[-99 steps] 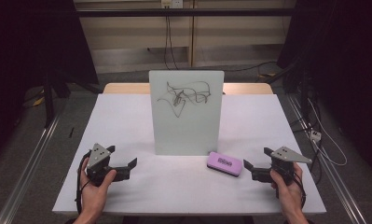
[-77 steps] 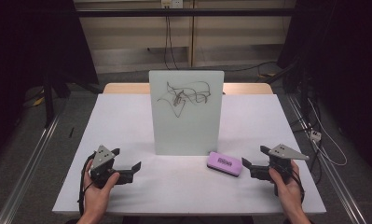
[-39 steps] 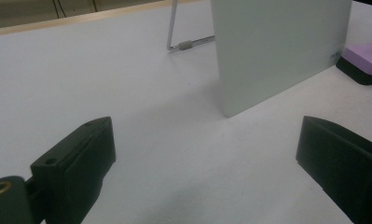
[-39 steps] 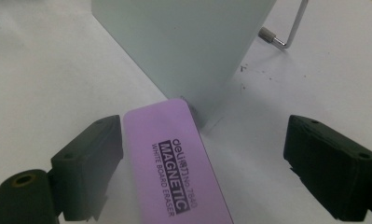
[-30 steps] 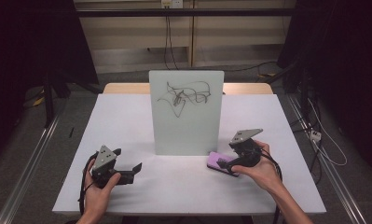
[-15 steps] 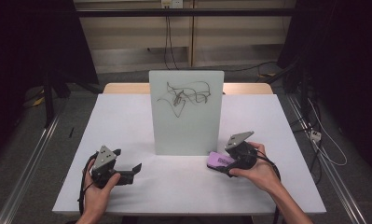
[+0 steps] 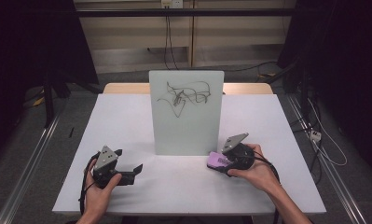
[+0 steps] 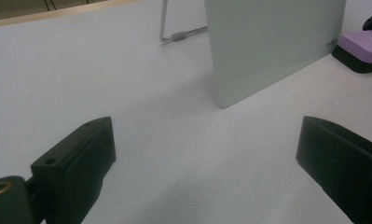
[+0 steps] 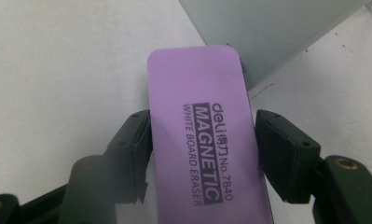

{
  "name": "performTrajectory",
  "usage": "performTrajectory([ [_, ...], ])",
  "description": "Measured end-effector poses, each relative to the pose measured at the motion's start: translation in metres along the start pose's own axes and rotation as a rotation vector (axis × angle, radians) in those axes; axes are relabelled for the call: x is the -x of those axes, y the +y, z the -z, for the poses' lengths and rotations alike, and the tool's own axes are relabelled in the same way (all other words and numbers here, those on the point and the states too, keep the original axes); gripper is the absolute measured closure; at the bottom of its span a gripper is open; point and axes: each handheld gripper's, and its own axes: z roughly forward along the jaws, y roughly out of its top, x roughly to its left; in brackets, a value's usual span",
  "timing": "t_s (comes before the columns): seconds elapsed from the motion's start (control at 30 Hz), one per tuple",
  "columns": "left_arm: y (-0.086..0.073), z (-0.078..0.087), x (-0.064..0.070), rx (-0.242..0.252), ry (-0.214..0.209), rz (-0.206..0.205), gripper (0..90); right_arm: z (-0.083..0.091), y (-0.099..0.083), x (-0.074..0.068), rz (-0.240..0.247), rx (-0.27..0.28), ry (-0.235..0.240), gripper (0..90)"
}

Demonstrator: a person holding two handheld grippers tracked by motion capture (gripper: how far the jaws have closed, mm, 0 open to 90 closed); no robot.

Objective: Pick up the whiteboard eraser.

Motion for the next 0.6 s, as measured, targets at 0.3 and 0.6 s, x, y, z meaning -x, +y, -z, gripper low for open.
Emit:
performTrajectory([
  [0.3,0.0000,-0.0015,0.0012,-0.004,-0.004,-0.008,4.6,-0.0016,0.0001,-0.0005,0.011,-0.018,-0.005,38.6],
  [0.6,0.0001,-0.0015,0.0016,-0.004,0.000,-0.014,4.5,-0.0010,0.0003,-0.0020,0.007,-0.019,-0.014,40.2],
])
